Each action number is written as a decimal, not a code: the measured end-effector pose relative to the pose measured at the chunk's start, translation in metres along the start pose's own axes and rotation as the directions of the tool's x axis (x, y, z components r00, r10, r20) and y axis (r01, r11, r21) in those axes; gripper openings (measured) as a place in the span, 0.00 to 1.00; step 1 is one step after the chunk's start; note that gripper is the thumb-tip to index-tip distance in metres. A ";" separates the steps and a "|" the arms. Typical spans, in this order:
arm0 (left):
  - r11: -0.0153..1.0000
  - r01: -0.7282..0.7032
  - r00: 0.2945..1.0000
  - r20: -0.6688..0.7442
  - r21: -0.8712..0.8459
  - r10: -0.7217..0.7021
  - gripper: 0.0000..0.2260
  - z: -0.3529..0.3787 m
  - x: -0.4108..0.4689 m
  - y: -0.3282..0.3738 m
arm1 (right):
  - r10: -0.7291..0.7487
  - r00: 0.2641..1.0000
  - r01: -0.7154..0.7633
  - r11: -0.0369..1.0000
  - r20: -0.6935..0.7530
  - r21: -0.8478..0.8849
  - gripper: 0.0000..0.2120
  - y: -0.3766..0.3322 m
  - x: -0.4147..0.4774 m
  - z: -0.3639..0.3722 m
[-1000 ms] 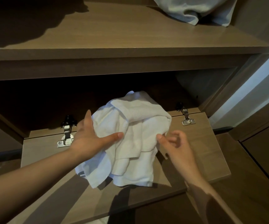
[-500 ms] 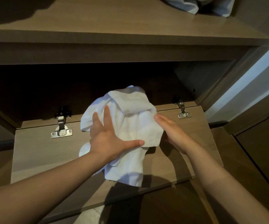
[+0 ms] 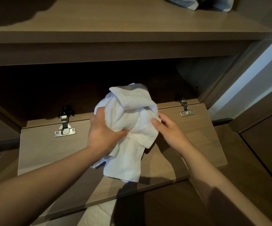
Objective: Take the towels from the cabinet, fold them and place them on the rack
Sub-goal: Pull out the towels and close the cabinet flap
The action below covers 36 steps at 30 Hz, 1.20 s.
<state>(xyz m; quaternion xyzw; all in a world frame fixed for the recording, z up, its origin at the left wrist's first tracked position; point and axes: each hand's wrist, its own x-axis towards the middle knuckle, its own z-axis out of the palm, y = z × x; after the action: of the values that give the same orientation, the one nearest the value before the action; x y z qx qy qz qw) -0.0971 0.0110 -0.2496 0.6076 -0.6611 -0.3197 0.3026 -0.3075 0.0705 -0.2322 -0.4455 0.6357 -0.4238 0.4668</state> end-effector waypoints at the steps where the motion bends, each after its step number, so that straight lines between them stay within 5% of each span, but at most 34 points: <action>1: 1.000 0.002 1.000 0.008 -0.024 -0.001 0.35 -0.001 -0.001 0.002 | -0.004 1.000 0.004 1.000 -0.010 0.000 0.14 0.001 -0.003 -0.001; 9: 0.996 0.041 0.996 0.086 -0.077 -0.034 0.27 -0.026 -0.011 0.029 | 0.057 0.991 -0.046 0.995 -0.125 0.091 0.14 -0.004 -0.053 -0.025; 14: 1.000 -0.005 0.996 0.085 0.001 0.005 0.30 -0.027 -0.020 0.034 | 0.163 0.969 -0.141 0.982 -0.185 0.127 0.21 0.021 -0.095 -0.045; 21: 0.991 0.033 0.999 0.024 0.133 -0.036 0.37 -0.005 -0.012 0.022 | 0.416 0.908 -0.390 0.881 -0.049 0.267 0.23 0.054 -0.095 -0.019; 24: 0.981 0.023 0.996 0.077 0.191 -0.038 0.40 0.002 -0.013 0.019 | 0.375 0.927 -0.343 0.850 -0.001 0.399 0.18 0.051 -0.084 -0.013; 28: 0.952 -0.029 0.987 0.162 0.305 -0.022 0.54 0.006 -0.026 0.020 | 0.308 0.951 -0.286 0.844 0.025 0.455 0.22 0.041 -0.075 -0.014; 31: 0.944 -0.016 0.972 0.225 0.331 -0.062 0.63 0.006 -0.037 0.029 | 0.268 0.960 -0.277 0.875 0.079 0.397 0.28 0.029 -0.071 -0.017; 36: 0.948 -0.016 0.959 0.273 0.319 -0.076 0.66 0.007 -0.039 0.034 | 0.189 0.978 -0.199 0.970 0.083 0.141 0.22 0.002 -0.047 -0.023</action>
<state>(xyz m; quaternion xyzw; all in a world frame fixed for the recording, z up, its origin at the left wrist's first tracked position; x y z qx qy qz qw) -0.1202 0.0517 -0.2274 0.6067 -0.7308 -0.2968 0.0984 -0.3222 0.1190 -0.2188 -0.3594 0.6263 -0.4067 0.5596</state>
